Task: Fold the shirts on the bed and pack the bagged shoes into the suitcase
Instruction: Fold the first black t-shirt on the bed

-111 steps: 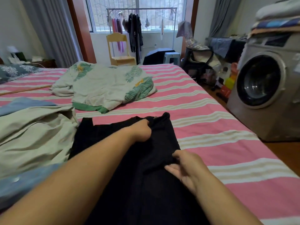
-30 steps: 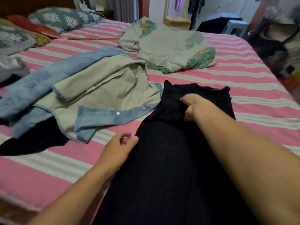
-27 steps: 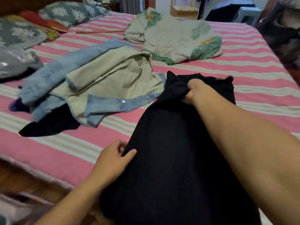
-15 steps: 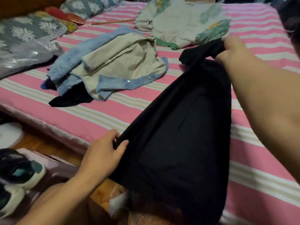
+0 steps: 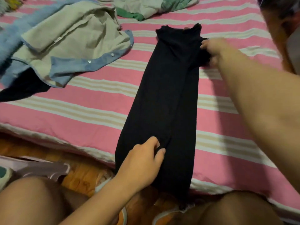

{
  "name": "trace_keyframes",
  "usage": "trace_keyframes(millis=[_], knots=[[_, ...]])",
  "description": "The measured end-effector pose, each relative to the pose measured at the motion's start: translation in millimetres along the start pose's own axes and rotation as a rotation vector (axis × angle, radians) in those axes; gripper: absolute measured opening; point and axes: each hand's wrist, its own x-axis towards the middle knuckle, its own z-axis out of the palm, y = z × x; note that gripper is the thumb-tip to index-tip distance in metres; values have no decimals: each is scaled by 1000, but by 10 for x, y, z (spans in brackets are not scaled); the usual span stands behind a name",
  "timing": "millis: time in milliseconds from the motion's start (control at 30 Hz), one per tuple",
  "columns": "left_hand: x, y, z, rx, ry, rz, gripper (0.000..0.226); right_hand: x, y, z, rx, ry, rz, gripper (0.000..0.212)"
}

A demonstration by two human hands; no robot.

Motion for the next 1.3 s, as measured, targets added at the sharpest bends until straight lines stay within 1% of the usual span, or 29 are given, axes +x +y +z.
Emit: trace_keyframes(millis=[67, 133, 167, 200, 233, 267, 333, 367, 400, 467, 533, 567, 600, 633, 700, 733, 767, 833, 867, 900, 933, 967, 1067, 1100, 1200, 1300], knots=[[-71, 158, -117, -23, 16, 31, 21, -24, -193, -4, 52, 37, -136, 37], [-132, 339, -202, -32, 24, 66, 20, -6, -370, -68, 82, 142, -251, 32], [-155, 418, -211, -20, 6, 72, 19, 97, -412, -139, 63, 200, -289, 28], [-170, 484, -192, 4, -22, 71, 17, 192, -428, -235, 30, 223, -298, 24], [-173, 525, -137, 39, -54, 66, 15, 436, -393, -348, -7, 215, -277, 24], [-163, 554, -56, 73, -91, 56, 14, 531, -335, -437, -17, 167, -229, 28], [-122, 580, 157, 99, -146, 16, 15, 195, -219, -459, -159, 73, -102, 34], [-112, 588, 263, 102, -157, -2, 16, 34, -137, -463, -234, 16, -58, 37], [-115, 606, 342, 96, -163, -14, 16, -62, -56, -464, -260, -18, -30, 41], [-137, 594, 436, 59, -194, -21, 14, -97, 102, -491, -195, -22, -28, 47], [-202, 475, 433, 20, -221, 1, 20, -107, 220, -499, -164, 11, -70, 55], [-248, 364, 393, 16, -179, 18, 30, -132, 273, -483, -199, 39, -102, 61], [-288, 227, 314, 16, -74, 17, 38, -197, 323, -468, -257, 73, -139, 65], [-304, 47, 223, 13, 66, -7, 40, -332, 367, -447, -334, 105, -175, 63], [-319, -346, 13, -24, 305, -114, 28, -678, 507, -428, -493, 167, -224, 51], [-328, -521, -84, -69, 369, -180, 23, -885, 608, -416, -542, 190, -248, 43], [-338, -678, -127, -130, 371, -247, 23, -1112, 724, -400, -570, 209, -283, 34], [-409, -839, -62, -273, 240, -302, 28, -1649, 1000, -366, -568, 205, -343, 14], [-478, -864, 27, -316, 167, -273, 35, -1945, 1153, -354, -568, 182, -341, 6], [-552, -869, 126, -317, 125, -207, 47, -2244, 1312, -344, -597, 155, -327, 2], [-610, -890, 226, -302, 120, -135, 59, -2529, 1474, -330, -646, 136, -306, 6], [-636, -926, 305, -285, 158, -76, 65, -2796, 1624, -308, -693, 131, -286, 9], [-604, -1020, 390, -254, 301, -18, 56, -3260, 1973, -241, -760, 143, -247, 16], [-598, -1044, 398, -261, 308, -12, 53, -3332, 2046, -209, -767, 146, -227, 17], [-631, -1079, 411, -243, 259, 52, 53, -3382, 2180, -104, -786, 177, -200, 22], [-660, -1098, 392, -273, 296, 103, 46, -3371, 2214, -12, -782, 207, -166, 36]])
